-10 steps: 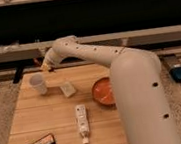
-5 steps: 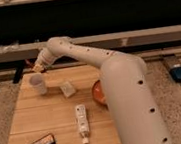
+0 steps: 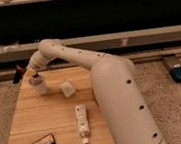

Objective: Place the pepper in the ceramic cup

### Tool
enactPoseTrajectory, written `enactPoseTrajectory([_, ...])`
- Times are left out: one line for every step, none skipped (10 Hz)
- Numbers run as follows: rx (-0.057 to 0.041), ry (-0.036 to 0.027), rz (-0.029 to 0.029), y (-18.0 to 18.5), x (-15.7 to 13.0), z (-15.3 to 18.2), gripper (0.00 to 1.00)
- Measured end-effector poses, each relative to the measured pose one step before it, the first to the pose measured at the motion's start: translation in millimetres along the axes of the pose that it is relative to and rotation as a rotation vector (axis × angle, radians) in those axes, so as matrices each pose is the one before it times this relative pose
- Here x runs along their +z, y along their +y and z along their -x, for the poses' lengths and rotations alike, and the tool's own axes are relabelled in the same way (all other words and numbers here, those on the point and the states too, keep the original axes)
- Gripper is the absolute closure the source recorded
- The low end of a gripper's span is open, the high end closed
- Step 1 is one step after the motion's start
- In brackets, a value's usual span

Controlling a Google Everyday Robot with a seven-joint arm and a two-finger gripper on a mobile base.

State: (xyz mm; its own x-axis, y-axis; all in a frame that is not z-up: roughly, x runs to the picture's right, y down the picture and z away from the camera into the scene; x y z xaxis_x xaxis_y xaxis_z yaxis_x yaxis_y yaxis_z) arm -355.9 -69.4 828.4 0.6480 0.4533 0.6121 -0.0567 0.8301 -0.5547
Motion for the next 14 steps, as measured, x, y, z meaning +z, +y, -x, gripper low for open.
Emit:
enactPoseTrajectory([0.00161, -0.00057, 0.00856, 1.49, 4.09, -0.69, 0.99])
enactPoseTrajectory([0.0093, -0.00016, 0.00549, 0.12, 3.45, -3.63, 0.93])
enactPoseTrajectory([0.00807, -0.00107, 0.00504, 0.54, 3.68, -1.38, 0.86])
enactPoseTrajectory([0.01527, 0.0022, 0.01014, 1.81, 7.37, -2.73, 0.73])
enactPoseTrajectory([0.01465, 0.00091, 0.00587, 0.44, 3.45, -1.97, 0.63])
enactPoseTrajectory([0.00943, 0.00337, 0.00218, -0.47, 1.47, -3.61, 0.57])
enactPoseTrajectory([0.01393, 0.00084, 0.00237, -0.58, 0.48, -2.17, 0.45])
enactPoseTrajectory([0.01128, 0.00268, 0.00299, 0.4, 1.28, -2.61, 0.37])
enactPoseTrajectory([0.00802, 0.00019, 0.00152, 0.7, 0.08, -0.71, 0.35])
enactPoseTrajectory([0.01094, -0.00119, -0.00334, -1.37, -2.15, -2.8, 0.35])
enactPoseTrajectory([0.00904, -0.00256, -0.00292, -0.87, -2.54, -2.09, 0.35])
enactPoseTrajectory([0.00596, -0.00215, -0.00292, -0.64, -2.34, -1.35, 0.35])
enactPoseTrajectory([0.00452, -0.00197, -0.00317, -0.68, -2.1, -1.03, 0.35])
enactPoseTrajectory([0.00704, -0.00279, -0.00395, -0.73, -2.82, -1.74, 0.35])
